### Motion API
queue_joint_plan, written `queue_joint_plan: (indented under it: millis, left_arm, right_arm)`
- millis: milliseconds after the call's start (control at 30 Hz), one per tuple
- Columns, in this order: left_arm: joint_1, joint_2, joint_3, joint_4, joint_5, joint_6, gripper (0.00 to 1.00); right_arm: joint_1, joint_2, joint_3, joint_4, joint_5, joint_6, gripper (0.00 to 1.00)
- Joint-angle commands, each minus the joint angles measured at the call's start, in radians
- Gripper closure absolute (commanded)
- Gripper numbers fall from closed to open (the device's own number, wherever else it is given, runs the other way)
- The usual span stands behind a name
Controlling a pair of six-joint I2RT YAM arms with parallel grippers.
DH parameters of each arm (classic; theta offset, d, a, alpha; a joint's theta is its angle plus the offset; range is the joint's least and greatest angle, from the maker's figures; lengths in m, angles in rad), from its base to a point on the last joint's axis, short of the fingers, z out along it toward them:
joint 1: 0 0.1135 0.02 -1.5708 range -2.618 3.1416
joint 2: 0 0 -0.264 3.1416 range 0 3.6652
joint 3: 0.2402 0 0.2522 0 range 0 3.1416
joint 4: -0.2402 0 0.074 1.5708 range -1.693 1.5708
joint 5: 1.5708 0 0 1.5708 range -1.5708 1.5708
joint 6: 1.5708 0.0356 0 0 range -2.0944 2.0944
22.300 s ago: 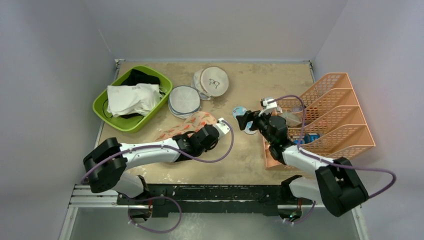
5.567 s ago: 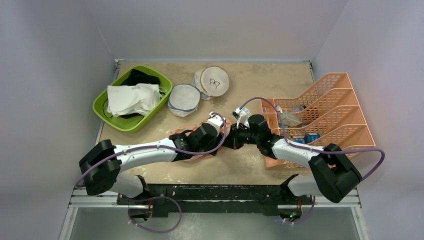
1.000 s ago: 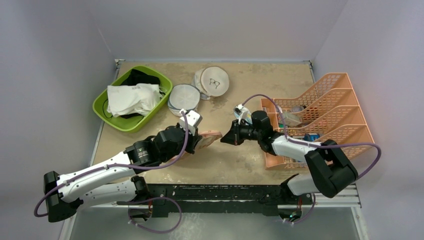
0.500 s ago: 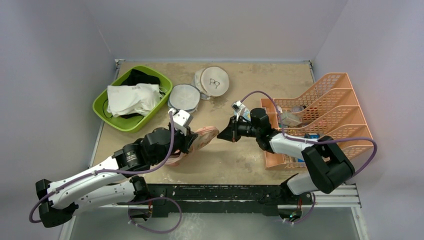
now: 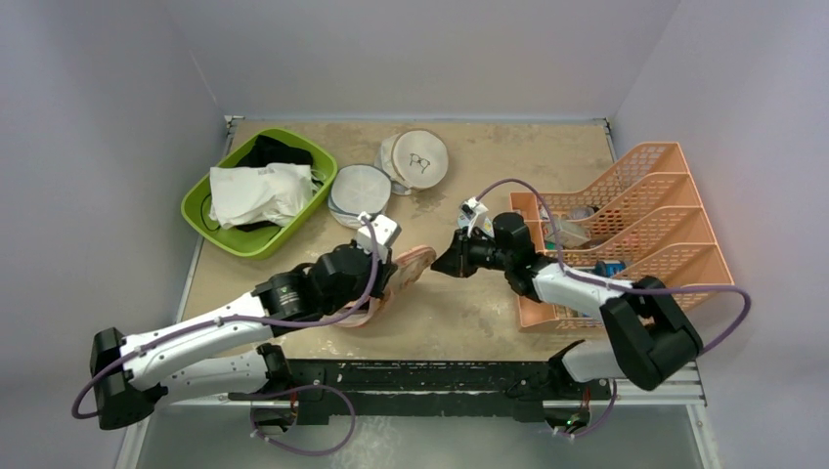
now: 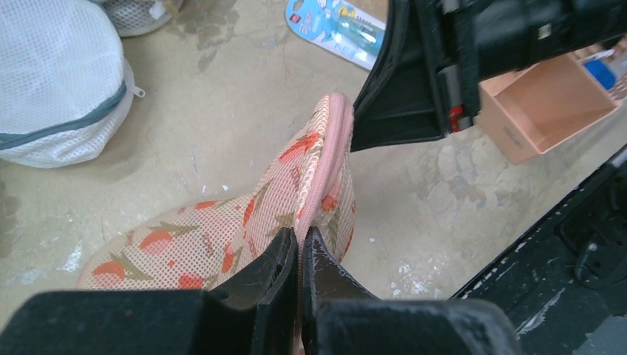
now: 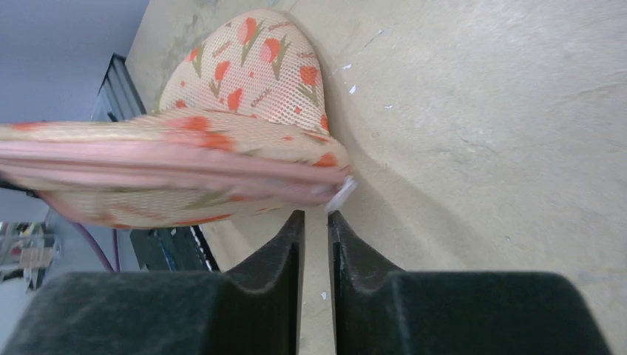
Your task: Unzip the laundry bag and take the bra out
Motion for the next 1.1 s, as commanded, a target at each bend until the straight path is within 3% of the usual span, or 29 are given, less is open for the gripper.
queue_joint_plan:
  millis: [0, 200, 400, 500, 800, 1067]
  left_arm:
    - [0.002, 0.076, 0.028, 0.087, 0.005, -0.035, 1.00]
    - [0.002, 0.150, 0.004, 0.204, 0.057, -0.062, 1.00]
    - [0.001, 0.287, 0.006, 0.304, 0.180, -0.095, 0.97]
    - [-0.010, 0.356, 0.004, 0.346, 0.215, -0.110, 0.92]
    - [-0.017, 0.373, -0.035, 0.393, 0.223, -0.134, 0.61]
    - [-0.016, 0.255, -0.064, 0.325, 0.127, -0.125, 0.21]
  right_arm:
    - [-0.004, -0.159, -0.002, -0.101, 0.152, -0.040, 0.76]
    - [-0.006, -0.435, -0.001, -0.286, 0.401, -0.065, 0.45]
    - [-0.006, -0.607, -0.007, -0.337, 0.500, -0.095, 0.30]
    - [-0.006, -0.625, -0.009, -0.337, 0.500, -0.100, 0.29]
    - [-0.005, -0.590, -0.013, -0.319, 0.461, -0.102, 0.28]
    - [-0.003, -0.503, 0.009, -0.277, 0.385, -0.183, 0.27]
